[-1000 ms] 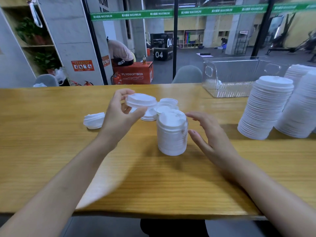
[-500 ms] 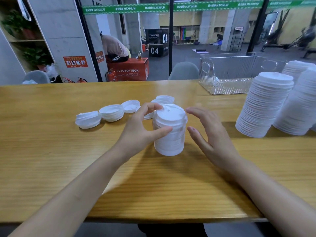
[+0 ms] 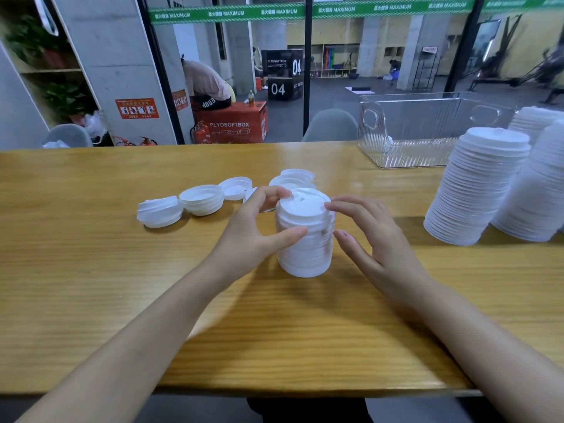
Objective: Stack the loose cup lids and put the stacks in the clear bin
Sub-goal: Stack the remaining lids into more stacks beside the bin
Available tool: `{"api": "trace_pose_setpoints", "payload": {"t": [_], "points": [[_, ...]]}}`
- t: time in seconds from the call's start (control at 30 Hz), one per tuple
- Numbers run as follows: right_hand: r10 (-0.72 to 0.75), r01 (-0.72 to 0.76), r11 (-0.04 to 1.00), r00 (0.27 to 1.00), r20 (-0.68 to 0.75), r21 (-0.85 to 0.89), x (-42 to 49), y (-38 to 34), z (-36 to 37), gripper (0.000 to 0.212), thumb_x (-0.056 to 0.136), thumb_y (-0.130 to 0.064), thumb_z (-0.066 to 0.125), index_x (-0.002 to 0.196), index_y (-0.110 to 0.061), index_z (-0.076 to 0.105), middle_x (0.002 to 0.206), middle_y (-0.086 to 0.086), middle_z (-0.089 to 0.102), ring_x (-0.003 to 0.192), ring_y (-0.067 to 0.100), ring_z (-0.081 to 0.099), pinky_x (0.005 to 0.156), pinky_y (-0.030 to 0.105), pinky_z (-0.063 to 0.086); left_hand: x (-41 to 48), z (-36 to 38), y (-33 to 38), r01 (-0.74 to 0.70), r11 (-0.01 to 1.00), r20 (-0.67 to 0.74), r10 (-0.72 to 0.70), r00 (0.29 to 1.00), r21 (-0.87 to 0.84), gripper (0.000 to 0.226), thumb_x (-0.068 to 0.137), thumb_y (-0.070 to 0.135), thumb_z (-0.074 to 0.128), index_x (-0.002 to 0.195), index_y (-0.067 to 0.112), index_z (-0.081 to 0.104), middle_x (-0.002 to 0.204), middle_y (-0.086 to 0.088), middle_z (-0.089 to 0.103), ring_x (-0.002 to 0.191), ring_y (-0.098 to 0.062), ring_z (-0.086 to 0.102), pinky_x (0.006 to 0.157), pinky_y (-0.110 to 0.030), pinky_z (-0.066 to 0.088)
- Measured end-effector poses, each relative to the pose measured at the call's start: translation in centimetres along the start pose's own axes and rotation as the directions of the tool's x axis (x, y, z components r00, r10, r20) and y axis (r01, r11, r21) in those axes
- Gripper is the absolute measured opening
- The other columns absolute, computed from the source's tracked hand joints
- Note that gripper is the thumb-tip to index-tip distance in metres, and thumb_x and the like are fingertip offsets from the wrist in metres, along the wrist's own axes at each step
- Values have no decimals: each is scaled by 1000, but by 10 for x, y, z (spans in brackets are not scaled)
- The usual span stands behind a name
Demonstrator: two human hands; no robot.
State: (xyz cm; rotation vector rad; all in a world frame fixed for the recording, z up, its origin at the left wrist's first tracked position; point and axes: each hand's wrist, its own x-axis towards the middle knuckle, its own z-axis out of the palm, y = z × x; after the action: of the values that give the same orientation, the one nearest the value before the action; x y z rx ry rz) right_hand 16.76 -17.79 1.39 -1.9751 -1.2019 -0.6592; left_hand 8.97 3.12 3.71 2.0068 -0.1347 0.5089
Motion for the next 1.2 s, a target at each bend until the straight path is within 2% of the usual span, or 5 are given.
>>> {"api": "trace_pose_setpoints", "payload": {"t": [0.27, 0.43, 0.63, 0.93, 1.2], "points": [[2, -2, 1000, 1000, -4, 22, -1, 0, 0, 42, 100, -36, 46, 134, -14, 54, 132, -7, 52, 123, 15, 49, 107, 18, 31, 14, -42, -20, -22, 967, -178, 69, 981, 255, 44, 84, 43, 72, 121, 26, 57, 117, 24, 56, 115, 4, 48, 92, -8, 35], [7, -7, 1000, 1000, 1, 18, -1, 0, 0, 43, 99, -36, 45, 134, -12, 53, 133, -3, 54, 124, 17, 50, 108, 18, 31, 26, -96, -72, 184, 727, -356, 90, 930, 662, 50, 80, 40, 70, 122, 17, 60, 129, -5, 57, 120, -30, 44, 96, -41, 32], [1, -1, 1000, 1000, -2, 18, -1, 1, 1, 42, 100, -37, 45, 134, -13, 52, 133, -4, 53, 124, 15, 49, 108, 18, 31, 23, -127, -113, 453, 496, -455, -126, 882, 741, 69, 80, 42, 75, 140, 20, 48, 147, -12, 39, 134, -39, 29, 112, -52, 20], [14, -14, 999, 1000, 3, 30, -2, 3, 2, 42, 99, -38, 45, 134, -15, 52, 133, -4, 54, 123, 15, 49, 104, 19, 34, 20, -125, -108, 351, 764, -410, -124, 904, 542, 26, 79, 22, 80, 100, 17, 65, 128, -13, 53, 121, -32, 46, 97, -34, 33], [17, -17, 999, 1000, 10, 45, -2, 2, 2, 42, 99, -36, 45, 134, -13, 52, 132, -2, 55, 124, 12, 49, 102, 20, 36, 3, -77, -66, 42, 950, 19, -50, 999, 309, 50, 57, 53, 78, 102, 38, 61, 120, 24, 56, 111, 15, 47, 90, -3, 33]]}}
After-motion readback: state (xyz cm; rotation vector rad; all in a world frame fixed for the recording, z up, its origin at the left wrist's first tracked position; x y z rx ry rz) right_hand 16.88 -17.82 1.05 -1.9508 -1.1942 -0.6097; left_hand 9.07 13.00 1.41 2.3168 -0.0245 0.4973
